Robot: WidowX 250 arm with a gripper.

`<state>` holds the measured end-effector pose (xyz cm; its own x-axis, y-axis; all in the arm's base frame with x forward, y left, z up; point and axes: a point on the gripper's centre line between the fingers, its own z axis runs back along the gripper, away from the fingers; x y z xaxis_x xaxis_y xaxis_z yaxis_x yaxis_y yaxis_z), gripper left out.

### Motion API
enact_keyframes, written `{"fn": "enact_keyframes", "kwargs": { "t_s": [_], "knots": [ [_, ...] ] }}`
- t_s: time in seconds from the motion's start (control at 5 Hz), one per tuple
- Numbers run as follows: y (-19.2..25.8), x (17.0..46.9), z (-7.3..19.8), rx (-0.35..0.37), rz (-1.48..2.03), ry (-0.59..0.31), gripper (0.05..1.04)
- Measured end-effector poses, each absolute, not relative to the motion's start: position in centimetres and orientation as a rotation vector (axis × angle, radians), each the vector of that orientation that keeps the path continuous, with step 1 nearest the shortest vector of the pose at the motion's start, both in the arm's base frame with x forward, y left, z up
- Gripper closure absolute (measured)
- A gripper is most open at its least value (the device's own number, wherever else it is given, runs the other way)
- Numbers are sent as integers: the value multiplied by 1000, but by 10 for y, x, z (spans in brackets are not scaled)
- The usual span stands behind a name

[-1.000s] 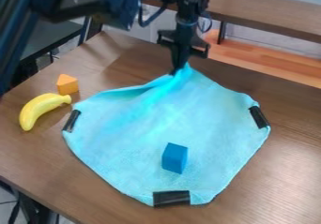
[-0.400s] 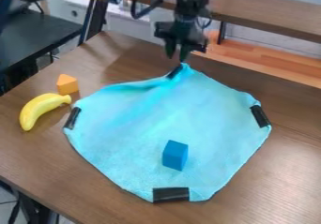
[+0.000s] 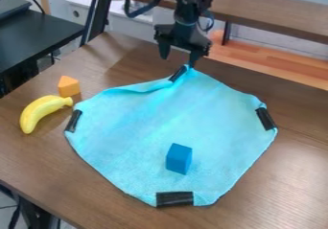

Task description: Unfold the cloth from the bottom right to top left

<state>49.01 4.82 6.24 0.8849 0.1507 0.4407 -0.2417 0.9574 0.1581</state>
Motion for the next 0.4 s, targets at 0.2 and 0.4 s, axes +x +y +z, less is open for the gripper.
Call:
{"fn": "enact_keyframes", "kwargs": {
  "t_s": [0.2,0.4],
  "knots": [
    [31,474,77,174,205,-427,83],
    [-6,445,74,18,170,-312,83]
  ]
}}
